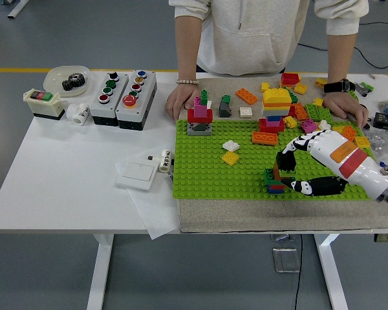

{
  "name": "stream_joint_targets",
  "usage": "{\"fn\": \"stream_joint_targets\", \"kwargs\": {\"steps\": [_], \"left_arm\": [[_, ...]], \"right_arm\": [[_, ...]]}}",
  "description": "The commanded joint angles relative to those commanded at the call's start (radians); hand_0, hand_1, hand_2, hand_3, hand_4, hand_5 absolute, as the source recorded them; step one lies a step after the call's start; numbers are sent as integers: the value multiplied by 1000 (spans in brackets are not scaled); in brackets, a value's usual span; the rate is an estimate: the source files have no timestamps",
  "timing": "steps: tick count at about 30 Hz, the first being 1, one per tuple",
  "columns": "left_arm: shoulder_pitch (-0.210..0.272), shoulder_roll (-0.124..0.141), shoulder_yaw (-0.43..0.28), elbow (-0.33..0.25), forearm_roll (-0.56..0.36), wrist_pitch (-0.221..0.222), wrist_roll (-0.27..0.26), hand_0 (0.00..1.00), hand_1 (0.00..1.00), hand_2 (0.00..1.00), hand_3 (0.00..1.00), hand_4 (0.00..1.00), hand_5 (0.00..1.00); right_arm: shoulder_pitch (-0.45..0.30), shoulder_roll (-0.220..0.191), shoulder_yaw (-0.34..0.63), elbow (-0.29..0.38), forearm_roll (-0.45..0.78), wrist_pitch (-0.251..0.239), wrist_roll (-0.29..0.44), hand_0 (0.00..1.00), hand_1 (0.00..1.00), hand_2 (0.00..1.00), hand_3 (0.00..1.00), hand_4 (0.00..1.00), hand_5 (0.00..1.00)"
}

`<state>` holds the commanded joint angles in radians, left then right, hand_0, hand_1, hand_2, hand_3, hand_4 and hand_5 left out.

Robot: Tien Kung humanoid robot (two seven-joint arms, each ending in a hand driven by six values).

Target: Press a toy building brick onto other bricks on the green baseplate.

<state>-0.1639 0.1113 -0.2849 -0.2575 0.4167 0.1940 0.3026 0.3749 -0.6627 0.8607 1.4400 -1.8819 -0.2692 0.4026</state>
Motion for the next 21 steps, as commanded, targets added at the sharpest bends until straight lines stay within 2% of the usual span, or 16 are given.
{"fn": "stream_joint_targets", "kwargs": {"steps": [21], "left_arm": [[0,1,1,-1,0,0,0,490,568,649,623,659,747]], "right_arm": [[-10,-6,12,9,2,0,2,494,548,620,565,791,421]]}}
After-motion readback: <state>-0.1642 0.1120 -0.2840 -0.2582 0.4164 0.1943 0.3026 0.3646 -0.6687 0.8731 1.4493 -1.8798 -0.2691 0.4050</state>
